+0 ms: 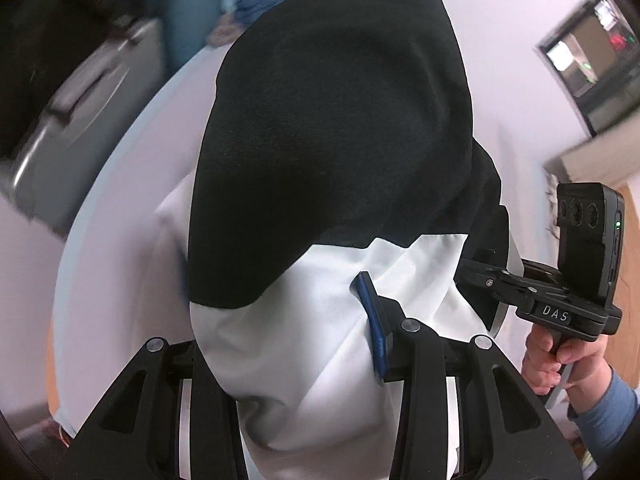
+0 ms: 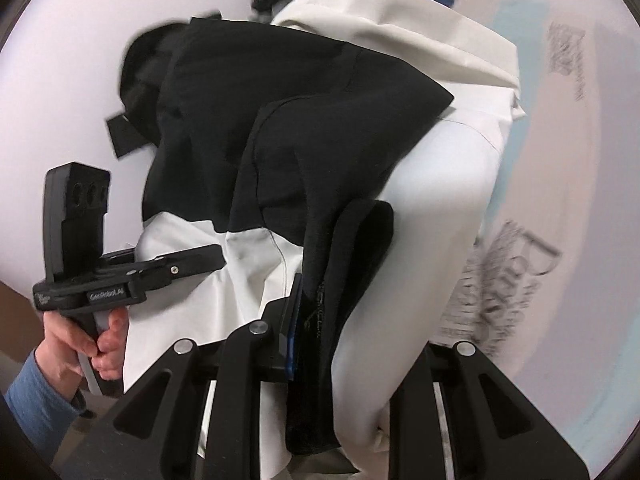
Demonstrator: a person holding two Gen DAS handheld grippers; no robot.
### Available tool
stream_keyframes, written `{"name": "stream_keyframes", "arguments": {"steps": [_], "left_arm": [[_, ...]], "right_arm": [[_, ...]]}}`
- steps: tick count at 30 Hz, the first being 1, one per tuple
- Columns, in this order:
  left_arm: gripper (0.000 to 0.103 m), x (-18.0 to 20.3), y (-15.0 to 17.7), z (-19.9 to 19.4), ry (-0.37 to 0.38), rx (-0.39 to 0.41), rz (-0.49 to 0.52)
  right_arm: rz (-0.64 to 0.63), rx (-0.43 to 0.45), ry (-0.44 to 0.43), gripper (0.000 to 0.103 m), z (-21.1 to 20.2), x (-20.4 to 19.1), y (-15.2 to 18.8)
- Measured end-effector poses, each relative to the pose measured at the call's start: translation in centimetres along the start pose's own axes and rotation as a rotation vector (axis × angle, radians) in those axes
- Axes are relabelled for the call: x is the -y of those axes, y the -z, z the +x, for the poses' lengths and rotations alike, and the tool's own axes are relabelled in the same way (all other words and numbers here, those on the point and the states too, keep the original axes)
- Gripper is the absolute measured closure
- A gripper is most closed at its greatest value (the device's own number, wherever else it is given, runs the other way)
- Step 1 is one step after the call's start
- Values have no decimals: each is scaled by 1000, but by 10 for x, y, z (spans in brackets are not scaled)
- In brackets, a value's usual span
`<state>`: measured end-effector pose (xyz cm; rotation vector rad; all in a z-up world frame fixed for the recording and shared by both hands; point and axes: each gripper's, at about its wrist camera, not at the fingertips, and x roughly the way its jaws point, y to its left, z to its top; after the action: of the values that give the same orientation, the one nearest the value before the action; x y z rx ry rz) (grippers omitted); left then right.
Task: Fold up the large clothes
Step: 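Lift the folded jacket bundle with both tools and carry it up the bed, then drop the folded jacket bundle onto the bed and open both tools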
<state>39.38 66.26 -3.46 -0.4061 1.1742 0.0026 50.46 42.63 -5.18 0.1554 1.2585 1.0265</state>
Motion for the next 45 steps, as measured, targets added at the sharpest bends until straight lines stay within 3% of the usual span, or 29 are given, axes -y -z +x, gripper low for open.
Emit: {"name": "stream_keyframes", "arguments": {"steps": [3,5,10,12,14,17,18,19,20,22,27,28,32,36,39,41,45], "left_arm": [[64,-34,23,35,-42,-28,-36],[63,-35,49,62,-67,-39,-34],[60,-53,69,77,-94,-35,-24],[57,-37,63,85,-125,-45,-24],[53,-24,56,102,-182,-65,-22],[39,-10,56,94,-272,-8,-13],[27,-5,58,85,-303,26,-16],[9,0,63,74,-349,68,-5],[6,7,69,60,-402,126,6],[6,16,82,35,-432,203,18],[6,58,118,-14,-536,251,-14],[6,58,109,-17,-544,260,-18],[6,110,154,-56,-575,332,-16],[6,175,222,-102,-611,389,-64],[6,212,267,-122,-593,400,-99],[6,232,299,-130,-598,403,-102],[6,251,354,-132,-578,420,-106]], "right_arm": [[10,-65,84,84,37,16,35],[42,-86,135,84,58,22,54],[44,-110,223,84,87,25,56],[33,-131,271,81,102,26,53],[9,-160,339,75,119,24,48],[-19,-135,448,41,115,19,44],[-29,-109,479,29,106,16,44],[-46,-84,475,26,98,13,45],[-74,-60,473,24,90,9,47],[-125,4,491,10,63,3,63],[-175,91,490,10,3,-17,97],[-190,113,497,10,-11,-25,102],[-269,204,498,8,-90,-27,170],[-343,291,520,7,-151,-53,233],[-358,300,524,7,-182,-68,277],[-372,332,509,7,-184,-62,299],[-329,404,567,7,-195,-64,348]]}}
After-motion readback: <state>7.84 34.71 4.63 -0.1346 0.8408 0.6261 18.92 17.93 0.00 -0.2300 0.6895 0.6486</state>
